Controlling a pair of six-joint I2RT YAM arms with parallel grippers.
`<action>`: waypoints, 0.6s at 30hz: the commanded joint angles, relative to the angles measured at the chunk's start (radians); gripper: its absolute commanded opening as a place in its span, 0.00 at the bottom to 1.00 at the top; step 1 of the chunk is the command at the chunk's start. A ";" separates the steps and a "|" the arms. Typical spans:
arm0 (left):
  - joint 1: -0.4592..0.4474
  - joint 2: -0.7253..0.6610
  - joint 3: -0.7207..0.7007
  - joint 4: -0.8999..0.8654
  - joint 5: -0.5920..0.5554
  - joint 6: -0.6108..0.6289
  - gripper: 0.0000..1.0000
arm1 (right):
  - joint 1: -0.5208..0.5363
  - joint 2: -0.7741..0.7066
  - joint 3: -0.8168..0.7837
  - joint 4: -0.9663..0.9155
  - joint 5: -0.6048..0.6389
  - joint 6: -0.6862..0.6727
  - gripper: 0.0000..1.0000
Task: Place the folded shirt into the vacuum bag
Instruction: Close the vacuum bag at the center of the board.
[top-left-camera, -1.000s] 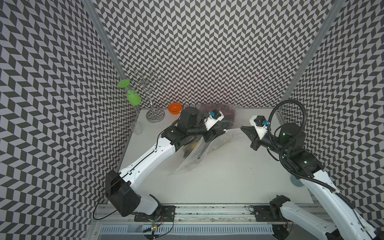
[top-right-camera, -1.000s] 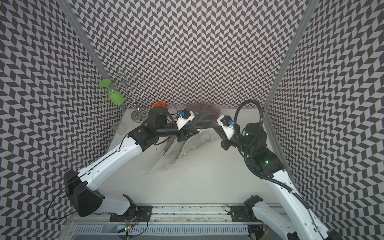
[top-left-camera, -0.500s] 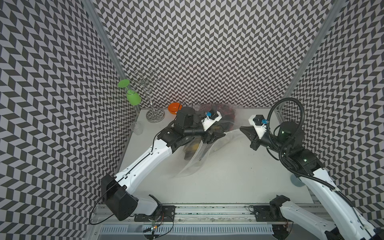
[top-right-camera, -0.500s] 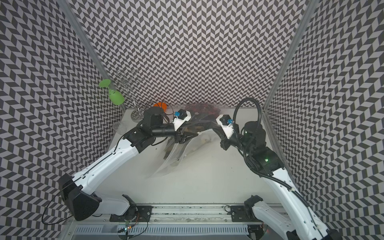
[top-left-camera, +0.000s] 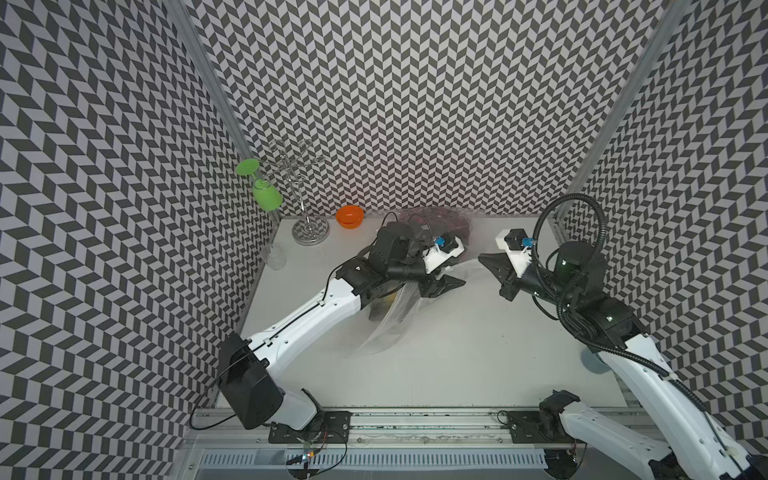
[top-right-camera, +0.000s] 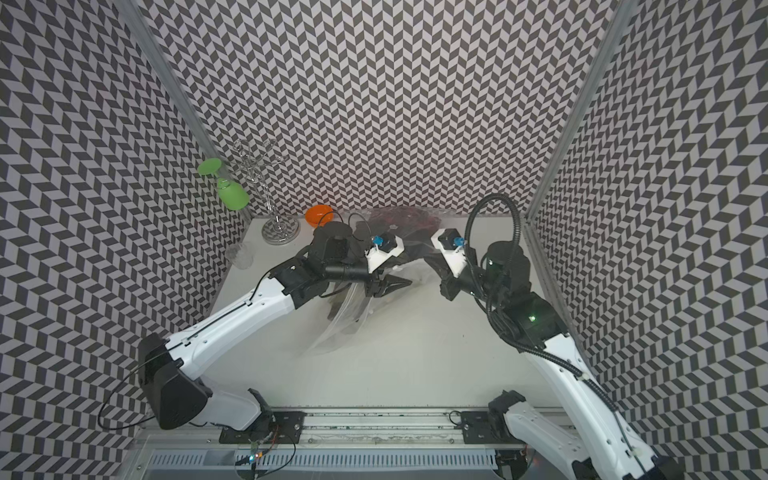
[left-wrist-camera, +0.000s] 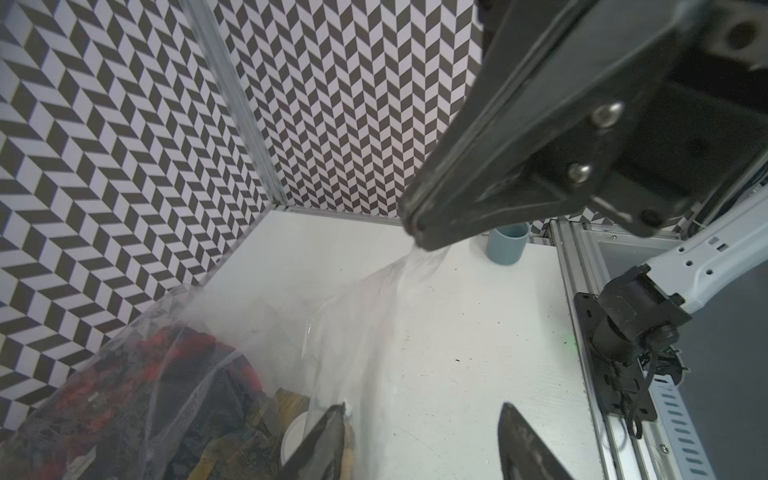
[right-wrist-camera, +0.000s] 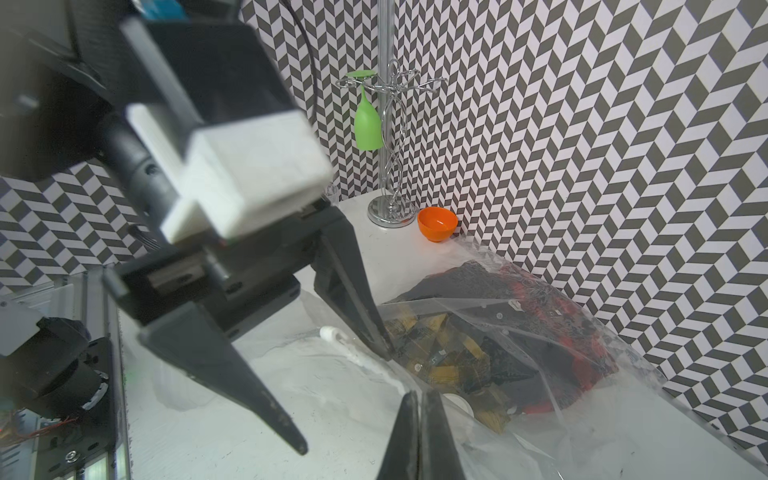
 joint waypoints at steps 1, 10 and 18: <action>0.011 0.026 0.071 -0.011 -0.020 0.014 0.37 | 0.006 -0.011 0.044 0.071 -0.024 0.007 0.00; 0.062 -0.024 0.018 0.075 0.097 -0.041 0.00 | 0.002 -0.057 0.028 0.019 0.068 -0.043 0.52; 0.069 -0.058 -0.002 0.050 0.192 0.040 0.00 | 0.000 0.017 0.085 -0.048 -0.005 -0.094 0.71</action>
